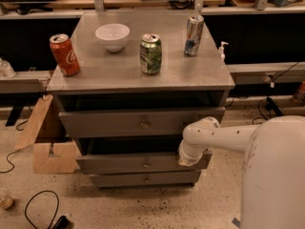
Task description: Open middle drawer
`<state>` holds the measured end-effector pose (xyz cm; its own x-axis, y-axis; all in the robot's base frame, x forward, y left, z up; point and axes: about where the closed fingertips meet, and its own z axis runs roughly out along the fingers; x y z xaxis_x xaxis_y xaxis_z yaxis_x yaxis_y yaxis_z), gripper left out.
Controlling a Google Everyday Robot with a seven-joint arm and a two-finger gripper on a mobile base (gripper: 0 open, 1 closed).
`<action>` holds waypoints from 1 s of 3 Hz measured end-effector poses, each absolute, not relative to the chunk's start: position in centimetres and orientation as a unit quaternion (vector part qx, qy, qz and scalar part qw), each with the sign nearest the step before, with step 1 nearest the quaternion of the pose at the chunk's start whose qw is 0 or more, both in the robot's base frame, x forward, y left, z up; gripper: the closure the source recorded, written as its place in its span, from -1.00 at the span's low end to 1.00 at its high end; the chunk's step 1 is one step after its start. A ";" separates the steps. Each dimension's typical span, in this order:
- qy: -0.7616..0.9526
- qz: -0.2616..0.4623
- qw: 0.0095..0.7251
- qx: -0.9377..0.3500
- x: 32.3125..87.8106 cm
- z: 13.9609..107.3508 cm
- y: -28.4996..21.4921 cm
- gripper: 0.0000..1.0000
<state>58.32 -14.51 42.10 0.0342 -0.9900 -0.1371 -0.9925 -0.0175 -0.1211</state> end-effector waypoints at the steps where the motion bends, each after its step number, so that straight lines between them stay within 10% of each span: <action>1: 0.695 0.007 0.092 -0.713 58.3 42.2 -14.5 1.00; 3: 0.695 0.007 0.092 -0.713 58.3 42.2 -14.5 1.00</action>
Offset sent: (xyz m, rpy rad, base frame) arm -0.2347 -0.0224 0.1517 0.0821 -0.0959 -0.0988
